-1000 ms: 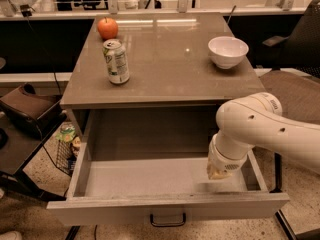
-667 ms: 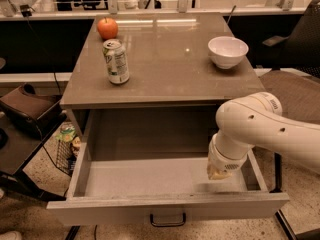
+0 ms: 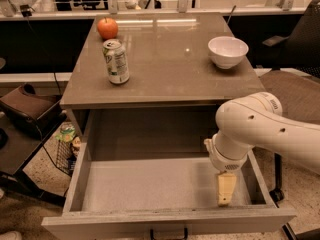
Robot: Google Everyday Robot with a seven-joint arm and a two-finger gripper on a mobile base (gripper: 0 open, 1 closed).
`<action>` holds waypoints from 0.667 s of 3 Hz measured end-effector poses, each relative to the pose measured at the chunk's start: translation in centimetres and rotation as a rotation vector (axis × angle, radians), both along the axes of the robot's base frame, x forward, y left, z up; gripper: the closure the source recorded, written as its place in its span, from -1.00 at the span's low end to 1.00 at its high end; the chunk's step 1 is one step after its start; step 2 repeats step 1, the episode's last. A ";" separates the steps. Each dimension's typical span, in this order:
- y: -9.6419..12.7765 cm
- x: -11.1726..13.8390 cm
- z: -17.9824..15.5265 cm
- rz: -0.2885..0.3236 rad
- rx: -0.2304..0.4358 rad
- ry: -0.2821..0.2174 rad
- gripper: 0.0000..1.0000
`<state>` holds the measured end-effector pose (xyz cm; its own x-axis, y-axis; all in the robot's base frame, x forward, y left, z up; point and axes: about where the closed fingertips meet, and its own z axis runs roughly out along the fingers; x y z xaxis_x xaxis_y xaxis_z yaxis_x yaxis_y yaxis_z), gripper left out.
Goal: Open top drawer
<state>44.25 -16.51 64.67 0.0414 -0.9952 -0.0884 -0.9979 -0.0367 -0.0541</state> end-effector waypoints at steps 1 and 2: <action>0.0 0.0 0.0 0.000 0.000 0.000 -1.00; 0.0 0.0 0.0 0.000 0.000 0.000 -1.00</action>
Offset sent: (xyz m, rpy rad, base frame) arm 0.0000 0.0000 0.0000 0.0000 0.0000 0.0000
